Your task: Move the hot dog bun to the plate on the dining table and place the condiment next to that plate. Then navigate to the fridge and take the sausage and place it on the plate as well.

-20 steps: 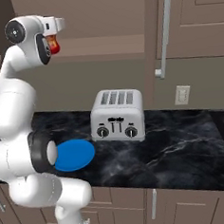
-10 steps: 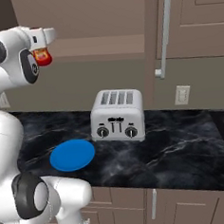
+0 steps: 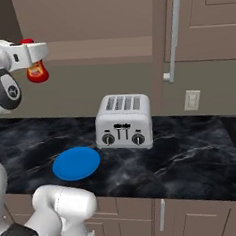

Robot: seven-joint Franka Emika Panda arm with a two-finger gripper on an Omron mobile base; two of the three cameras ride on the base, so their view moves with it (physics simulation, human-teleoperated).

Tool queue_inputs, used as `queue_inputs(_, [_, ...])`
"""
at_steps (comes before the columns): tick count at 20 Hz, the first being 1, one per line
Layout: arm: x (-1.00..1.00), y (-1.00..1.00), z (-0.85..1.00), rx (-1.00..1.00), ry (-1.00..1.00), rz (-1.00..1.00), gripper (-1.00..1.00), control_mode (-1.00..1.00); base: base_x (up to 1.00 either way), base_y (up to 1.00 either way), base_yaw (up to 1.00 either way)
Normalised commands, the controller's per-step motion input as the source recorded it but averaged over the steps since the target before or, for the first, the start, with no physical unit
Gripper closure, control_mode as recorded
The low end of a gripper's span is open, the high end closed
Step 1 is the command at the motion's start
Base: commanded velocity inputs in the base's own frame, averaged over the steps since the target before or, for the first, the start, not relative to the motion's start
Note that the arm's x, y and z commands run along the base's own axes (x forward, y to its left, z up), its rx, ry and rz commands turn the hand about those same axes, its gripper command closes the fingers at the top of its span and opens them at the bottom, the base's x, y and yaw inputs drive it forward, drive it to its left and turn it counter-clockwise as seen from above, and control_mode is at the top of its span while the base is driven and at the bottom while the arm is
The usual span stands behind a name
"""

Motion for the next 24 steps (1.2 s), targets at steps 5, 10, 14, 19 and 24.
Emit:
queue_inputs(5, [-0.88, -0.1, -0.01, 0.02, 0.0, -0.19, 1.0, -1.0, 0.0, 0.0, 0.0])
queue_inputs(10, [-0.57, 0.0, -0.01, 0.0, -0.03, -0.1, 1.0, 1.0, -0.16, 0.0, 0.0])
queue_inputs(14, [0.0, 0.0, 0.0, 0.0, 0.0, 0.0, 1.0, 1.0, -0.96, 0.0, -0.04])
queue_inputs(19, [0.0, 0.0, 0.0, 0.0, 0.0, 0.0, 1.0, 1.0, -1.0, 0.01, -0.26])
queue_inputs(24, [0.0, 0.0, 0.0, 0.0, 0.0, 0.0, 1.0, 1.0, -1.0, 0.12, -0.44])
